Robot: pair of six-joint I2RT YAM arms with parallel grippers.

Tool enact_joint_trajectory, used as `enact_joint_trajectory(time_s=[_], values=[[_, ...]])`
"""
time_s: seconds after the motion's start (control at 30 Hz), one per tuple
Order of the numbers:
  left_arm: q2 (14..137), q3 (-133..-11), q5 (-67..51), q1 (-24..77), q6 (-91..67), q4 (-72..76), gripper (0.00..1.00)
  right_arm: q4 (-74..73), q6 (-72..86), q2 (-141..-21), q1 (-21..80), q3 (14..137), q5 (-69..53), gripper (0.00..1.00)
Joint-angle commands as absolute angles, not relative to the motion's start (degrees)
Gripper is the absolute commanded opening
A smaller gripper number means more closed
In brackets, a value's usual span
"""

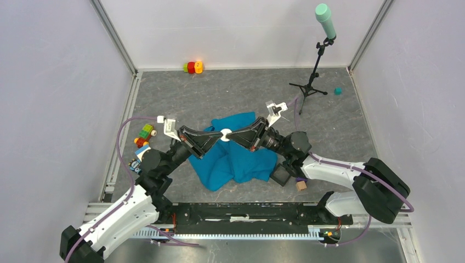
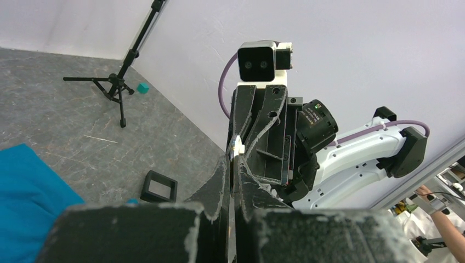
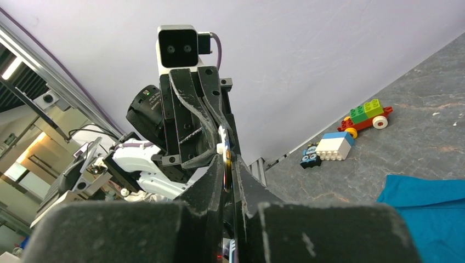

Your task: Remove the brooch from the garment

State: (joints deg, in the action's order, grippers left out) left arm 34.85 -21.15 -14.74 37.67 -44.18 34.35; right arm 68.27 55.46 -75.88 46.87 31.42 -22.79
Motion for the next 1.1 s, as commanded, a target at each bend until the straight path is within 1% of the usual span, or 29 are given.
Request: enact_joint_trajectory(time_s=[0.0,0.17,0.4,0.5,0.63,0.8,0.9,1.07], values=[[32.20,-21.20,-17.19,38.31,-41.43,38.77,0.02,65.87,54.96,-77.24,46.50,30.66,-16.71,0.10],[30.78,-20.74,-16.95,38.37,-39.77,38.76,0.02,65.70,55.96,-77.17,46.50,29.97,-14.66,0.09],[31.03,-20.65,-17.33,38.38,-37.03,38.72,0.02,60.91,56.15,-77.21,46.54,30.47,-12.83,0.09],[31.43,-21.13,-16.67,38.45,-34.21,37.35,0.02,57.36,55.32,-77.08,46.52,30.71,-11.47,0.14],[32.84,-22.46,-15.46,38.41,-29.52,34.21,0.02,53.07,54.66,-77.51,46.54,31.21,-9.56,0.15],[33.49,-23.64,-13.25,38.41,-24.76,31.39,0.02,53.78,55.41,-78.51,46.51,30.37,-8.73,0.15],[33.49,-23.81,-11.92,38.41,-24.18,30.79,0.02,55.00,55.89,-78.59,46.44,29.59,-8.28,0.17],[33.89,-23.73,-9.51,38.43,-25.14,29.91,0.02,57.89,56.18,-78.72,46.32,28.64,-9.01,0.26]])
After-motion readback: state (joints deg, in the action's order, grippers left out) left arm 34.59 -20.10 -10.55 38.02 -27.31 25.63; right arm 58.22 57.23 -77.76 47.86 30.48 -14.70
